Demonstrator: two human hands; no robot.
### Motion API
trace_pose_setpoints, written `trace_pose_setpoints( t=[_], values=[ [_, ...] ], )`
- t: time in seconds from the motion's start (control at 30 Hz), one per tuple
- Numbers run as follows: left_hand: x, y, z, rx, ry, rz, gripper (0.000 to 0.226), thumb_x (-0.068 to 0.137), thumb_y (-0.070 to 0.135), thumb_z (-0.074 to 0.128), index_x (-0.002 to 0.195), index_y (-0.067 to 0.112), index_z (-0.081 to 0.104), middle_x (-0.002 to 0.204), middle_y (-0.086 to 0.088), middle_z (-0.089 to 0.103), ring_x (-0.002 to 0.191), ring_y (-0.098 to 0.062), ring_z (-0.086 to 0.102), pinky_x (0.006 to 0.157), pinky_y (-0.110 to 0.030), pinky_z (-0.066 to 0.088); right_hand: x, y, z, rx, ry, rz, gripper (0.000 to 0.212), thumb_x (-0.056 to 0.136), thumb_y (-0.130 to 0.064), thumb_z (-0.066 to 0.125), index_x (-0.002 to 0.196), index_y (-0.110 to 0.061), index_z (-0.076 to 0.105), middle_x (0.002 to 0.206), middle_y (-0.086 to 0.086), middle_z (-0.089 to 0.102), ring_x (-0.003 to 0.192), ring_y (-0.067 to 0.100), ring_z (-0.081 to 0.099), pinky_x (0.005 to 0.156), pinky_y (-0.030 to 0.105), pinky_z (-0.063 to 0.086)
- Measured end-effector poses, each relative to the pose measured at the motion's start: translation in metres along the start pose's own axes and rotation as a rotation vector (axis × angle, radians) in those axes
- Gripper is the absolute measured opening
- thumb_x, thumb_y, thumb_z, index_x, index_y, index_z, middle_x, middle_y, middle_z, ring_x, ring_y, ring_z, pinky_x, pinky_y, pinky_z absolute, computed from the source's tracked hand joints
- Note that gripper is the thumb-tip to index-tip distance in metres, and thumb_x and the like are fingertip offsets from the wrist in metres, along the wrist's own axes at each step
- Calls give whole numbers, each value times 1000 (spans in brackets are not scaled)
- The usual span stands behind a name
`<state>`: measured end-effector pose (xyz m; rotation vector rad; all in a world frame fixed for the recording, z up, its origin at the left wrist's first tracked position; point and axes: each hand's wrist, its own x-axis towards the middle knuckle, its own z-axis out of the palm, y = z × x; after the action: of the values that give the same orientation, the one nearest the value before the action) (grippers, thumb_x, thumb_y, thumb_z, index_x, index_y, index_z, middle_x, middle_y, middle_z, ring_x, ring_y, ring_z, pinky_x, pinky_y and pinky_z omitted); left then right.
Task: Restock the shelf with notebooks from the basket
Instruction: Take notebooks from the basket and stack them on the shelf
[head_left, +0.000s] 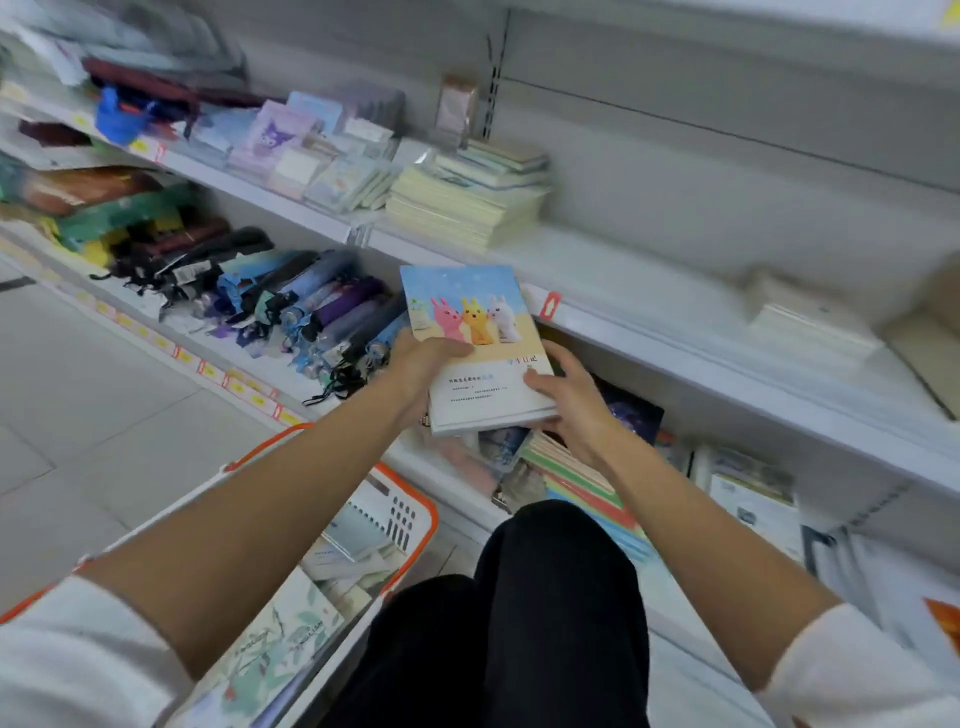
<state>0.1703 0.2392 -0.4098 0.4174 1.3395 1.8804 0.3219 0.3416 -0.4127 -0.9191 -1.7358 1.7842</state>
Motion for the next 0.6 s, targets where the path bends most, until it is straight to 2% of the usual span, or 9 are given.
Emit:
trace_pose_setpoints(
  t=[0.07,0.13,0.2,0.3,0.4,0.43,0.5,0.53,0.6],
  values=[
    [5,3,37,25,-23,-6,56,74,-1,69,124,0,46,111,-22,64,79,-32,68,54,-38,57,-4,-8,-30,89,49,0,42,90,-4,56,127,-26,55,119,7,67,101,29,66,67,42,59],
    [10,3,76,66,-66,-4,50,77,4,67,121,5,44,106,-18,62,77,-27,66,52,-33,56,-7,-14,-62,137,102,-18,40,92,-4,53,126,-25,56,120,6,67,98,27,65,61,33,54],
    [14,1,114,165,-143,26,41,84,5,62,120,7,43,103,-14,61,78,-23,63,55,-29,53,-12,-22,-94,161,196,-62,42,92,-4,53,128,-25,56,118,4,68,96,24,66,67,34,54],
    [22,-7,165,389,-270,151,48,85,2,62,129,12,45,111,-9,61,88,-19,60,64,-23,49,-17,-34,-143,197,363,-139,41,93,-2,51,129,-22,55,116,2,69,99,21,67,74,34,55],
    [31,-14,212,585,-432,241,58,83,2,67,135,16,46,107,-10,67,79,-15,63,59,-18,50,-18,-44,-191,185,536,-168,43,92,-3,51,130,-22,54,116,2,69,106,23,65,92,44,53],
    [35,-16,229,612,-469,256,60,82,2,69,136,16,47,107,-11,68,79,-16,65,63,-20,52,-17,-48,-206,155,586,-176,43,92,-4,53,131,-22,55,116,2,69,108,23,64,96,47,51],
    [44,-17,261,641,-497,284,62,81,2,71,137,16,49,110,-12,68,93,-23,67,82,-31,55,-14,-56,-233,91,668,-209,42,92,-5,53,132,-21,54,117,2,68,106,22,64,95,46,52],
    [48,-17,276,651,-504,300,60,81,2,71,135,16,51,110,-10,68,99,-24,66,89,-35,53,-12,-61,-246,61,700,-236,40,93,-5,53,131,-19,55,115,2,67,104,21,64,91,41,53],
    [60,-20,305,657,-510,327,56,80,1,71,131,15,56,111,-9,68,103,-24,65,93,-37,52,-7,-72,-271,-24,749,-276,33,94,-4,52,124,-15,57,109,1,66,98,18,63,80,28,53]
  ],
)
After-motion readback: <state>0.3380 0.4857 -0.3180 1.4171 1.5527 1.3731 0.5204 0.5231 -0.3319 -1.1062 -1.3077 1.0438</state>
